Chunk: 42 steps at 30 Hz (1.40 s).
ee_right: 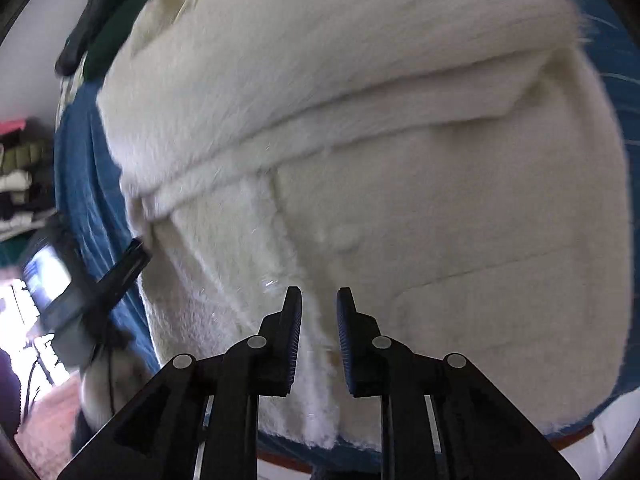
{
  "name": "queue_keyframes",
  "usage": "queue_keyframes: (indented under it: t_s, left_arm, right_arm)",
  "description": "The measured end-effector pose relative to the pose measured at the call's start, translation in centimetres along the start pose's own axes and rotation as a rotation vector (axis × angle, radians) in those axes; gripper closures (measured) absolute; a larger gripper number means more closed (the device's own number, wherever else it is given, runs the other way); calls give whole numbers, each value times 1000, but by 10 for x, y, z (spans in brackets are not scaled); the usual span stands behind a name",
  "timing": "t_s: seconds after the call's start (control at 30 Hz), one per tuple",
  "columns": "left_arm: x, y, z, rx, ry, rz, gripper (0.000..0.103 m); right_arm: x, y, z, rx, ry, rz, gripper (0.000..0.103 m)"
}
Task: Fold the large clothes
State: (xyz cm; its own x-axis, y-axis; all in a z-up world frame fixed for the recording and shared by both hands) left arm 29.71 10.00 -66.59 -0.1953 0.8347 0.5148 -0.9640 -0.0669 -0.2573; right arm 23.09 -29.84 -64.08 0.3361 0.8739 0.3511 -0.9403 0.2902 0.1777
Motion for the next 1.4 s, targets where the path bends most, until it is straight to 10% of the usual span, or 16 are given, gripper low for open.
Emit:
queue_keyframes:
  t_s: [0.1,0.2,0.4,0.6,0.67,0.77,0.9,1.13,1.4]
  left_arm:
    - [9,-11,-5,18,12,41,0]
    - [25,-10,18,-4,32,82,0]
    - [11,16,87,-68,83,79,0]
    - [-60,36,84,-73,21,-43,0]
    - [-71,39,70,-55,-17,-44,0]
    - [-77,41,62,-75,-55,9,0]
    - [-70,44,73,-73,-123,38,0]
    - [-61,85,186,-92,-288,101,0]
    - [-154,196,304,-85,-304,-8,0]
  right_arm:
    - [-44,-4,34,-37,50,-38,81]
    - [-101,-15,73,-91,130,-53,57]
    - [-189,-65,116,-162,390,44,56]
    - [-205,-136,73,-89,362,262,56]
    - [-212,-156,65,-94,371,326,76]
    - [-233,-171,63,-115,293,266,77]
    - [-231,-158,81,-81,305,359,75]
    - [-276,-118,157,-90,303,409,42]
    - [-387,-69,205,-54,428,404,21]
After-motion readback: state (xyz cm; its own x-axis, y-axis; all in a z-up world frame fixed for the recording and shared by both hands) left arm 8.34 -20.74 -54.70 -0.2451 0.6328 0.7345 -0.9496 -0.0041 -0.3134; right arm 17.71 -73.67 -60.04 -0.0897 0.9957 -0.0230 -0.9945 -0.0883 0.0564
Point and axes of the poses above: each gripper's, at about its wrist camera, not at the fingertips, and z roughly against the way its jaws point, x to its left, y to its underside, the point moved 9 cm from there along -z, roughly the way its jaws point, and after that the axes turned 7 degrees about z, right-handed, at the moved point
